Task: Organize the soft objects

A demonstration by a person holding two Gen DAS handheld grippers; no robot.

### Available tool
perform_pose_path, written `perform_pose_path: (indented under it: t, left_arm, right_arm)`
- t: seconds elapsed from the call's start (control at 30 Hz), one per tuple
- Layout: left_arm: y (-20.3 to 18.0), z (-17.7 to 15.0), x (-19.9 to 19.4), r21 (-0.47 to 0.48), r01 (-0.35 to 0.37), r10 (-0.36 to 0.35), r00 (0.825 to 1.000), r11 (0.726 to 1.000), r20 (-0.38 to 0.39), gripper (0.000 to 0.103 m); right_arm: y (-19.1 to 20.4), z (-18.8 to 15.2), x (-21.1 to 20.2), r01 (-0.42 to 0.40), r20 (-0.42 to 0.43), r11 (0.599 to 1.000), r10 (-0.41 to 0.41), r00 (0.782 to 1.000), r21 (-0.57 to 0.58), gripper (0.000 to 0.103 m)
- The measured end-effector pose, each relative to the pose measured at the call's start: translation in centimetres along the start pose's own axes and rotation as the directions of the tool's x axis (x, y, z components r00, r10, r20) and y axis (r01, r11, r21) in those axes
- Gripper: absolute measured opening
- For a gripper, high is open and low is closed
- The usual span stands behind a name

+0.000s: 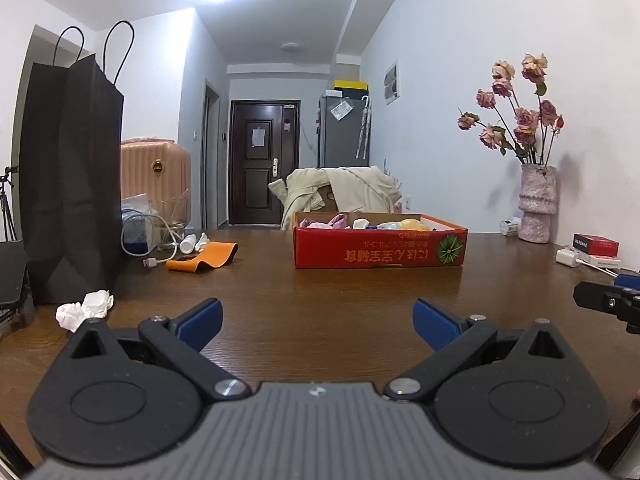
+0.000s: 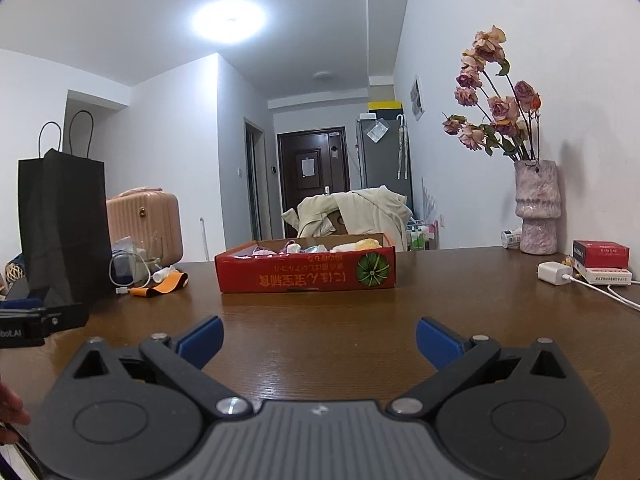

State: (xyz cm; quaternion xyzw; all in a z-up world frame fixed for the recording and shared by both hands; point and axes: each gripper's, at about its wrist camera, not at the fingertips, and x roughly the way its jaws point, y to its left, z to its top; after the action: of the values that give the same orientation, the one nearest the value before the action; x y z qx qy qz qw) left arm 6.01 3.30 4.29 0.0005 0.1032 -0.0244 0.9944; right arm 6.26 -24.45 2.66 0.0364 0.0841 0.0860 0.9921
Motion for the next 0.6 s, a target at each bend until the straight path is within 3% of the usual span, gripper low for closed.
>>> perform_pose_path:
  t: [0.6]
  left_arm:
    - [-0.3, 0.2, -0.2, -0.011, 0.013, -0.013, 1.000, 1.000, 0.006, 0.103]
  right_arm:
    - [-0.9, -0.3, -1.3, 0.037, -0.015, 0.999, -0.037, 0.999, 0.017, 0.103]
